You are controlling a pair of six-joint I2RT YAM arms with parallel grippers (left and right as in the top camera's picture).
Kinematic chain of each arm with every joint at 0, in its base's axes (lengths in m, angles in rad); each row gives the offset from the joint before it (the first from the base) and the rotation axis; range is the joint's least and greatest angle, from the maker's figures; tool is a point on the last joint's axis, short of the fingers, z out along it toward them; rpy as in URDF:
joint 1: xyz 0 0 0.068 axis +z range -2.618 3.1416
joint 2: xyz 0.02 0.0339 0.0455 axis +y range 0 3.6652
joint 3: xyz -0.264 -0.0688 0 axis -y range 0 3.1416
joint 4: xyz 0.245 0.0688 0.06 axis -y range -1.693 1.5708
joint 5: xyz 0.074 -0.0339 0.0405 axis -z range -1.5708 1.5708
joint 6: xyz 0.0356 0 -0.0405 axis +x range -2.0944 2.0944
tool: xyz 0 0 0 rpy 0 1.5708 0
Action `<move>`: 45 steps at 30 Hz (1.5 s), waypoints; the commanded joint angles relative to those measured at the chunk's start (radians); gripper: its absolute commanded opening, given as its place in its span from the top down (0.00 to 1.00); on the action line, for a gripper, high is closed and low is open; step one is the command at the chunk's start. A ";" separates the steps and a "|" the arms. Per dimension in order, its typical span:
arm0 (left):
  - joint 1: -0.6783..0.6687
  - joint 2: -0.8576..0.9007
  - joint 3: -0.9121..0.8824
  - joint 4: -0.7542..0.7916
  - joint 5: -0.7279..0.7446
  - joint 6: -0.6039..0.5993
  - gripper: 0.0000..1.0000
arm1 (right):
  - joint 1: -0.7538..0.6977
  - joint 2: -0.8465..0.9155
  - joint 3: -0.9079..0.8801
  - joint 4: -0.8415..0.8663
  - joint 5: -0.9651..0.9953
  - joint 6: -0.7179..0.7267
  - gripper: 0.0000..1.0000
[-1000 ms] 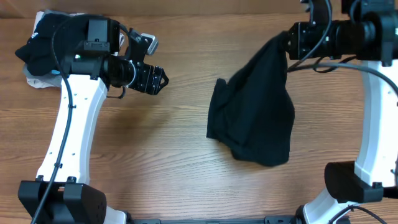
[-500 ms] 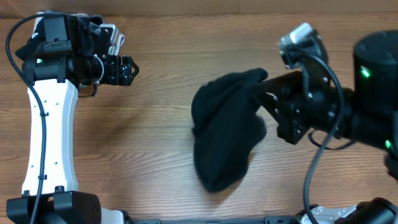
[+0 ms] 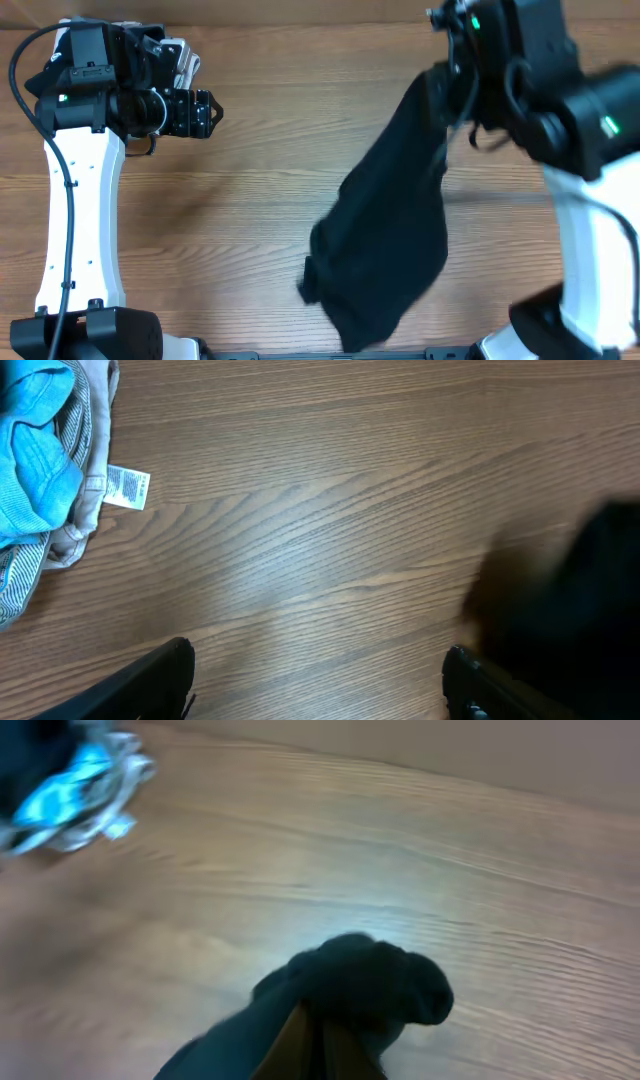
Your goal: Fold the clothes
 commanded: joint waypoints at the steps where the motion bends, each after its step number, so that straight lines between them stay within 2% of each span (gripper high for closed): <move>1: 0.003 -0.024 0.028 0.000 0.003 -0.010 0.18 | -0.107 0.044 0.006 0.079 -0.041 -0.037 0.96; 5: -0.005 -0.024 0.027 0.000 0.008 -0.006 0.18 | -0.234 0.118 0.006 0.196 -0.112 -0.042 0.93; 7: -0.018 -0.023 0.027 0.000 0.006 -0.002 0.18 | -0.294 0.153 0.006 0.257 -0.143 -0.042 0.67; 8: -0.024 -0.023 0.027 0.000 0.006 -0.002 0.18 | -0.316 0.161 0.006 0.271 -0.161 -0.042 0.36; 9: -0.029 -0.023 0.027 0.000 0.004 -0.002 0.18 | -0.331 0.166 0.006 0.275 -0.179 -0.041 0.19; 10: -0.035 -0.023 0.027 0.000 0.003 -0.002 0.18 | -0.354 0.166 0.007 0.265 -0.226 -0.037 0.04; 11: -0.039 -0.023 0.027 0.000 0.003 -0.002 0.18 | -0.364 0.163 0.009 0.252 -0.254 -0.037 0.00; 17: -0.056 -0.023 0.027 -0.005 0.004 -0.003 0.18 | -0.378 0.109 0.018 0.087 -0.303 -0.011 0.00; 24: -0.127 -0.023 0.027 -0.087 0.003 0.013 0.20 | -0.374 -0.002 0.018 -0.060 -0.352 0.006 0.00; 27: -0.165 -0.023 0.027 -0.119 0.003 -0.003 0.25 | -0.374 -0.063 -0.005 -0.060 -0.367 0.037 0.00; 31: -0.165 -0.023 0.027 -0.137 0.001 -0.073 0.25 | -0.374 -0.125 -0.077 -0.060 -0.370 0.037 0.00; 34: -0.164 -0.023 0.027 -0.152 -0.009 -0.078 0.25 | -0.374 -0.179 -0.240 -0.060 -0.436 0.035 0.00; 36: -0.175 -0.023 0.027 -0.168 -0.066 -0.113 0.24 | -0.370 -0.219 -0.367 -0.060 -0.478 0.008 0.00; 40: -0.208 -0.023 0.022 -0.191 -0.129 -0.134 0.22 | -0.332 -0.269 -0.605 -0.057 -0.478 0.006 0.00; 45: -0.282 -0.023 -0.021 -0.156 -0.127 -0.172 0.20 | -0.232 -0.271 -0.912 0.049 -0.471 0.007 0.00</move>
